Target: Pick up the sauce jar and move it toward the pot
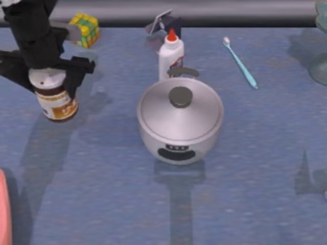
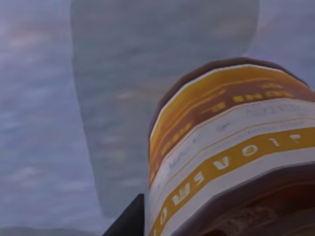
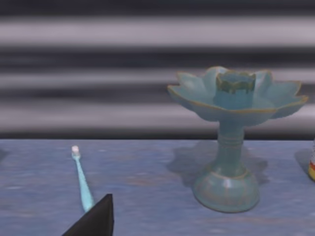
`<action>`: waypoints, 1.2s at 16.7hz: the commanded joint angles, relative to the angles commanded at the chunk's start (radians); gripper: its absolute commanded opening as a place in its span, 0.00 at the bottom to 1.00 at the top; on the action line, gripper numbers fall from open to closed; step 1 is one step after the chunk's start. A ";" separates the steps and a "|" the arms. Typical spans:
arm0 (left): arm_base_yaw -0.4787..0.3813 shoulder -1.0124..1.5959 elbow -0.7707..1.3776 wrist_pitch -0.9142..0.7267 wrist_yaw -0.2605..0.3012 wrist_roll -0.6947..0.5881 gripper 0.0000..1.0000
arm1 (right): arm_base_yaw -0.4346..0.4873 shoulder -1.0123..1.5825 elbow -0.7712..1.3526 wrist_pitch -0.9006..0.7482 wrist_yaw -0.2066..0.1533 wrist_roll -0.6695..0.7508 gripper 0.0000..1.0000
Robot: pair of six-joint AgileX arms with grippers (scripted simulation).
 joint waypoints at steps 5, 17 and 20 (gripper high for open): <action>-0.082 0.020 -0.019 0.044 0.001 -0.275 0.00 | 0.000 0.000 0.000 0.000 0.000 0.000 1.00; -0.094 0.056 -0.121 0.194 0.002 -0.312 0.00 | 0.000 0.000 0.000 0.000 0.000 0.000 1.00; -0.095 0.069 -0.146 0.226 0.001 -0.312 0.00 | 0.000 0.000 0.000 0.000 0.000 0.000 1.00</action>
